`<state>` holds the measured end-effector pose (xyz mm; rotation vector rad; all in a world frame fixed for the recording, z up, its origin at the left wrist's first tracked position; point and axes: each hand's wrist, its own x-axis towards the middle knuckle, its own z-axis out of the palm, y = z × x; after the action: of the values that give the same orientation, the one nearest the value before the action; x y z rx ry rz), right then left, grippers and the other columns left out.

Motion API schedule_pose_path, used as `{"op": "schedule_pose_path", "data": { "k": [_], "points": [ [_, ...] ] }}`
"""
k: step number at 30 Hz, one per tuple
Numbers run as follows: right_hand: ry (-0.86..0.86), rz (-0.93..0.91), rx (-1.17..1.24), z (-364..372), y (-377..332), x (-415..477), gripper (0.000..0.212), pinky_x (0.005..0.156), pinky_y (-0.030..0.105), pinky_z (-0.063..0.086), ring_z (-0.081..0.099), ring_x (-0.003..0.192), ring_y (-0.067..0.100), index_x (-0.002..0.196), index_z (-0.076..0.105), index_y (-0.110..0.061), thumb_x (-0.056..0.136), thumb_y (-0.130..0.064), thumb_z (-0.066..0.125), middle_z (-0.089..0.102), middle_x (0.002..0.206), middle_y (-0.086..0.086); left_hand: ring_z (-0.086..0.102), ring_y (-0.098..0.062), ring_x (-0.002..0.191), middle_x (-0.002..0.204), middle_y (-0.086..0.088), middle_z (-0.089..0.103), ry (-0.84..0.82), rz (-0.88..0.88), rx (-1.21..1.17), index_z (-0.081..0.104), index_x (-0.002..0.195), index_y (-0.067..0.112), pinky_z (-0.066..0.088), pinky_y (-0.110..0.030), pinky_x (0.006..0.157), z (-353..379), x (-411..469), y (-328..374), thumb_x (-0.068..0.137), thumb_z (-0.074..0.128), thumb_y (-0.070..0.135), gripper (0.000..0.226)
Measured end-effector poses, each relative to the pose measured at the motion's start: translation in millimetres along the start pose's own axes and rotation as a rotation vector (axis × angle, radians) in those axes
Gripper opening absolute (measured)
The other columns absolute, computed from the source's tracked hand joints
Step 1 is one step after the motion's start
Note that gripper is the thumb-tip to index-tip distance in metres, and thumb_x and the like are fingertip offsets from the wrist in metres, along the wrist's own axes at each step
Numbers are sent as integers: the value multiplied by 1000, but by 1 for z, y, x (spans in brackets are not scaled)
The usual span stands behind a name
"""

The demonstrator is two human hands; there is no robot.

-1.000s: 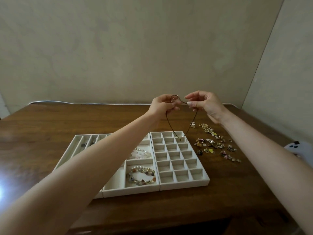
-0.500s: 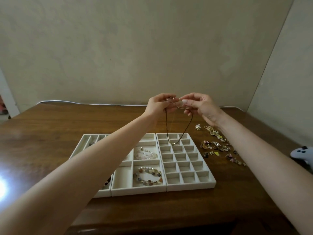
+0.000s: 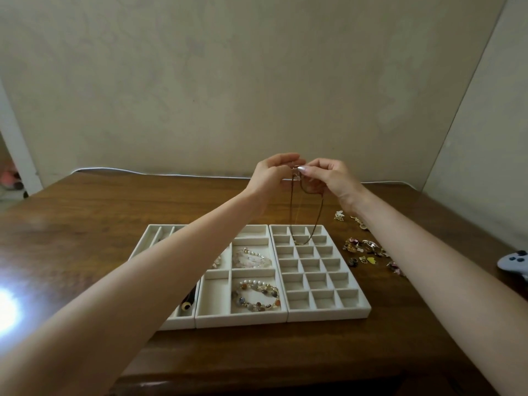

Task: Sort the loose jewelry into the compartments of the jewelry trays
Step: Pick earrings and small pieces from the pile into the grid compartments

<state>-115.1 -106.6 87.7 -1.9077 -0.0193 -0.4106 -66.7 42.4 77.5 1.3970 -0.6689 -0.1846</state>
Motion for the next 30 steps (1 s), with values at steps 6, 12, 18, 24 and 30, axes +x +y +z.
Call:
{"op": "schedule_pose_path", "data": {
  "k": [6,12,18,24,30],
  "points": [
    [-4,-14,79,-2,-1,-2,6,65,19,49,63,72,8,85,67,-13,87,-18,64,69,81,2,64,-17,98,107,-4,67,81,37,33,59,117,9,51,-20,72,-4,2,-3,88,56,3,29],
    [-6,-48,82,-3,-3,-3,4,71,23,50,64,78,12,87,66,-13,86,-17,65,68,83,5,63,-14,94,108,-4,65,36,37,101,57,119,11,47,-19,72,-3,1,1,86,61,8,33],
    [-44,-22,90,-2,-4,0,9,57,22,44,49,53,9,91,64,-11,85,-17,66,54,65,2,60,-8,81,100,0,64,58,134,218,56,116,9,50,-14,71,-4,2,4,83,61,-1,36],
    [-105,40,-60,4,-3,-1,17,49,18,35,44,58,8,96,66,-11,81,-20,70,59,77,-2,62,-12,84,100,-3,65,71,186,238,56,116,9,53,-19,73,-8,3,6,82,62,-1,36],
    [-17,-49,-62,2,-9,1,12,53,16,40,45,56,8,78,62,-14,89,-16,59,53,66,-1,59,-7,79,95,-2,66,204,230,439,58,109,9,49,-11,70,-14,7,4,82,61,-1,30]
  ]
}}
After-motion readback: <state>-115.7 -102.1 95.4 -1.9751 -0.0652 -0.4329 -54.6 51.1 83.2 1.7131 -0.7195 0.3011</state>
